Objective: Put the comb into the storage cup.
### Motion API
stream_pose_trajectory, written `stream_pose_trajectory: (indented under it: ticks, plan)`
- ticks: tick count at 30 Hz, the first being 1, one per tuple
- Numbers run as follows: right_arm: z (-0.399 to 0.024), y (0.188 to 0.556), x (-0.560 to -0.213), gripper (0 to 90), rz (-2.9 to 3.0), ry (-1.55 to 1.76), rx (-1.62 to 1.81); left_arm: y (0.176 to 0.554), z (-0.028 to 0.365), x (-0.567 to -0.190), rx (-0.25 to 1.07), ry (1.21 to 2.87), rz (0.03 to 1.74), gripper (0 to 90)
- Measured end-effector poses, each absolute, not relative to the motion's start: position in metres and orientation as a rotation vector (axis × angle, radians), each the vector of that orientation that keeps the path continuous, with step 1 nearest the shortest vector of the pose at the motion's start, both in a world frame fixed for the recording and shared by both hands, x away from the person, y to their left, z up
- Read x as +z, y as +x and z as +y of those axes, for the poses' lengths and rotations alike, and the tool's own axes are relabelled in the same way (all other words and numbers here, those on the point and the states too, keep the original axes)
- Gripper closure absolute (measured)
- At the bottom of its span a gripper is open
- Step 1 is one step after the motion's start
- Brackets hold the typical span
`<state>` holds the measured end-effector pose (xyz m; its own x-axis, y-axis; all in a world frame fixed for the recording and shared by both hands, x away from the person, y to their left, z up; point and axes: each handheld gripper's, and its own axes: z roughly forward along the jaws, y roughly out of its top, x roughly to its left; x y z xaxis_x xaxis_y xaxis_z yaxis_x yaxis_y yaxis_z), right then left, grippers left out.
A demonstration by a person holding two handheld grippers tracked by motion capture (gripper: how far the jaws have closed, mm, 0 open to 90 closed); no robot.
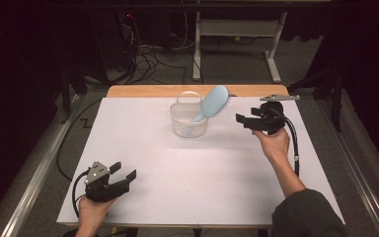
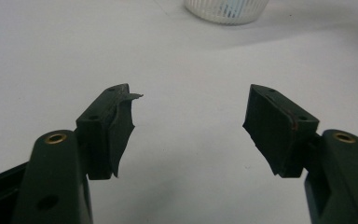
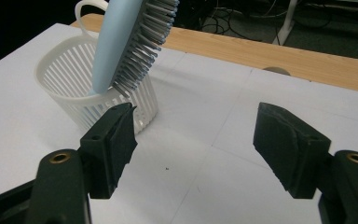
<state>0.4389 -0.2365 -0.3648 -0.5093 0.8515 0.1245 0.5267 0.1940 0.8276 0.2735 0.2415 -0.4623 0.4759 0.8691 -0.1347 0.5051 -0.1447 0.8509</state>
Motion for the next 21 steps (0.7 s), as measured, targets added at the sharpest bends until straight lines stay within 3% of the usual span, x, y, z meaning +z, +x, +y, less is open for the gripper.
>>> stream_pose_trajectory:
  ticks: [21]
  plan:
    - [-0.257, 0.422, -0.364, 30.0, 2.093, 1.280, 1.253, 0.273, 0.241, -0.462, 0.496, 1.800, 1.162, 32.9]
